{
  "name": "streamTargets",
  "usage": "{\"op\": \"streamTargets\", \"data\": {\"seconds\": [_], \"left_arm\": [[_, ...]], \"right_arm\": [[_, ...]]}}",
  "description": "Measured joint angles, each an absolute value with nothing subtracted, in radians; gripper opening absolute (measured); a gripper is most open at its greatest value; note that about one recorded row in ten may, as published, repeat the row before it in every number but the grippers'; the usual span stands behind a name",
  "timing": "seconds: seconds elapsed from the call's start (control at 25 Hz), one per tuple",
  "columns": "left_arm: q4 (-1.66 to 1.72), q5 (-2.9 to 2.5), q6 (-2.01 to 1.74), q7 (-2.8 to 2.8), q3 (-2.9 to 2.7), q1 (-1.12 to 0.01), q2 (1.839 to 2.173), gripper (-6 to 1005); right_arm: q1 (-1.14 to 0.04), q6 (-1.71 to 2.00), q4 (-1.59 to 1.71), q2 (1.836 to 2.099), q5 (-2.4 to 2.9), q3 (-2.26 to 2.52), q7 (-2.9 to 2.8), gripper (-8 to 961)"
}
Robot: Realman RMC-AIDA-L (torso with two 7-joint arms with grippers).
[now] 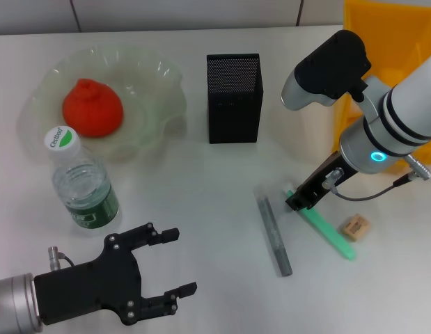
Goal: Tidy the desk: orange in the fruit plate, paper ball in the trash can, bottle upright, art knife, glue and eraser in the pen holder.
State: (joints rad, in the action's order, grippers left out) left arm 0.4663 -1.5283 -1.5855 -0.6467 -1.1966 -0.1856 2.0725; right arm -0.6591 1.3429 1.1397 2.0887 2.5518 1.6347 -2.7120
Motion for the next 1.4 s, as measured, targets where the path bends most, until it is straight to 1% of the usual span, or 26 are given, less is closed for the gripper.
{"op": "streamTargets", "data": {"seconds": [0.12, 0.64, 0.72, 0.84, 0.96, 1.0, 1.04, 1.12, 1.16, 1.2, 1.28, 1.32, 1.36, 1.4], "left_arm": [[0.466, -1.529, -1.586, -0.646, -1.196, -0.186, 2.072, 775], [0.466, -1.529, -1.585, -0.646, -1.196, -0.189, 2.072, 775], [0.466, -1.530, -1.587, -0.646, -1.197, -0.189, 2.072, 775], [0.466, -1.530, -1.591, -0.646, -1.206, -0.189, 2.072, 775], [0.466, -1.531, -1.594, -0.646, -1.228, -0.189, 2.071, 775], [0.466, -1.531, -1.594, -0.646, -1.228, -0.189, 2.071, 776], [0.466, -1.531, -1.594, -0.646, -1.231, -0.189, 2.071, 776], [0.466, -1.531, -1.592, -0.646, -1.233, -0.189, 2.071, 776], [0.466, -1.531, -1.589, -0.646, -1.233, -0.189, 2.071, 776], [0.466, -1.531, -1.589, -0.646, -1.233, -0.189, 2.071, 776], [0.466, -1.531, -1.589, -0.646, -1.233, -0.190, 2.071, 776], [0.466, -1.531, -1.589, -0.646, -1.233, -0.190, 2.071, 776], [0.466, -1.531, -1.588, -0.646, -1.233, -0.190, 2.071, 776], [0.466, -1.531, -1.588, -0.646, -1.233, -0.190, 2.071, 776]], "right_arm": [[-0.660, 1.345, 1.140, 2.089, 2.551, 1.635, -2.712, 282], [-0.652, 1.348, 1.159, 2.089, 2.538, 1.626, -2.712, 179], [-0.641, 1.354, 1.190, 2.086, 2.522, 1.616, -2.712, 182], [-0.607, 1.382, 1.288, 2.084, 2.510, 1.552, -2.709, 187], [-0.530, 1.398, 1.479, 2.084, 2.473, 1.449, -2.689, 191], [-0.530, 1.398, 1.479, 2.084, 2.473, 1.449, -2.689, 193], [-0.506, 1.394, 1.527, 2.084, 2.440, 1.414, -2.671, 194], [-0.461, 1.380, 1.593, 2.086, 2.331, 1.338, -2.607, 197], [-0.416, 1.340, 1.611, 2.087, 2.150, 1.264, -2.487, 199], [-0.416, 1.340, 1.611, 2.087, 2.150, 1.264, -2.487, 200], [-0.353, 1.218, 1.560, 2.087, 1.867, 1.224, -2.229, 203], [-0.353, 1.218, 1.560, 2.087, 1.867, 1.224, -2.229, 205], [-0.328, 1.141, 1.470, 2.087, 1.678, 1.227, -2.013, 206], [-0.328, 1.141, 1.470, 2.087, 1.678, 1.227, -2.013, 208]]}}
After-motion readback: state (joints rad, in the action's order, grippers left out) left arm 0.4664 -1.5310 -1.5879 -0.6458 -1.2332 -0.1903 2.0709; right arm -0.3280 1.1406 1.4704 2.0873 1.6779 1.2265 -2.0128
